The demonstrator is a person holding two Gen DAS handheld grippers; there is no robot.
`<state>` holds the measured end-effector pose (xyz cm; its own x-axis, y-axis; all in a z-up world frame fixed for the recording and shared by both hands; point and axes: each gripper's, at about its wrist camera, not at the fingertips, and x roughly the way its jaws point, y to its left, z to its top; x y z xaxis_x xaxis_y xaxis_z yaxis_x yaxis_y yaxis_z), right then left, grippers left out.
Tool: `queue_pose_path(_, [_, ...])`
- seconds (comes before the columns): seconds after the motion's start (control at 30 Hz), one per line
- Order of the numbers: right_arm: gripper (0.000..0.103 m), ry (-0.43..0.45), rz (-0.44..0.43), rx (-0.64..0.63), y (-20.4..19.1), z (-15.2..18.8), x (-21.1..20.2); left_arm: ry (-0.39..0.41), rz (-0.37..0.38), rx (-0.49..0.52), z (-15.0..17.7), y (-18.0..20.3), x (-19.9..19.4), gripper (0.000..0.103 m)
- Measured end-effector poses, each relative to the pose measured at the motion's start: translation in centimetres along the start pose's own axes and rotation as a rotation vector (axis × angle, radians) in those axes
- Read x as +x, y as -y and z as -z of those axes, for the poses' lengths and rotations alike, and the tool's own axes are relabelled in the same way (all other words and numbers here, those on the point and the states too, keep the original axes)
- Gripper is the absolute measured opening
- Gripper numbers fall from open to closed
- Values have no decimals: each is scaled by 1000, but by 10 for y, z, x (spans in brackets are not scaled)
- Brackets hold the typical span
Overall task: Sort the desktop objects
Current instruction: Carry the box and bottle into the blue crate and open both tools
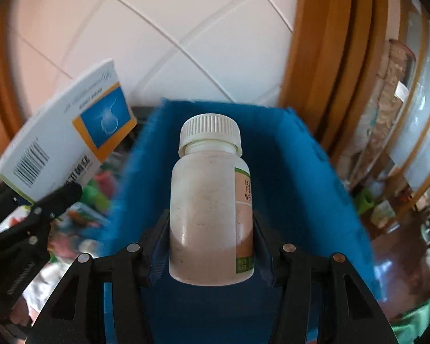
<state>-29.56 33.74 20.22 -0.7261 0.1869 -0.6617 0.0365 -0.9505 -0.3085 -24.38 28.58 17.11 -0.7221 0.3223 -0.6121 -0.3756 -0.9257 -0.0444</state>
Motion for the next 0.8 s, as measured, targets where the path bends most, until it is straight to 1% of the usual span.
queue_pose_path(0.07, [52,-65,2,-9,28,-13,32,-88,4,-4,-19,18,38,25])
queue_pose_path(0.1, [52,-107,-6,-16,44,-16,48,-165,0,-10,-27,29,68,25])
queue_pose_path(0.17, [52,-199,-15,-38,67,-14,83,-265,-9,-18,-29,39,106,25])
queue_pose_path(0.2, [52,-252,-19,-58,75,-10,104,-346,-27,-12,-26,45,134,25])
queue_pose_path(0.23, [52,-299,-21,-71,77,-7,125,-393,-39,-10,-22,49,149,25])
queue_pose_path(0.27, [52,-349,-36,-77,82,0,147,-463,-53,-7,-15,52,171,25])
queue_pose_path(0.3, [52,-405,-50,-85,87,8,168,-502,-49,-10,-7,55,182,25])
queue_pose_path(0.33, [52,-460,-59,-89,91,17,187,-578,-35,-25,4,57,201,25])
queue_pose_path(0.37, [52,-511,-68,-91,96,25,206,-658,-39,-29,16,60,218,25])
queue_pose_path(0.4, [52,-564,-73,-94,99,36,226,-707,-45,-31,25,62,229,25])
queue_pose_path(0.43, [52,-599,-73,-93,101,43,239,-736,-59,-20,33,64,236,25])
queue_pose_path(0.5, [52,-674,-74,-87,104,62,265,-801,-98,36,52,72,251,25])
queue_pose_path(0.6, [52,-784,-83,-107,103,94,293,-899,-131,78,80,77,263,25])
queue_pose_path(0.67, [52,-854,-87,-132,101,114,303,-945,-156,97,95,77,268,25])
queue_pose_path(0.8, [52,-945,-79,-169,100,143,310,-1028,-193,119,123,74,272,25])
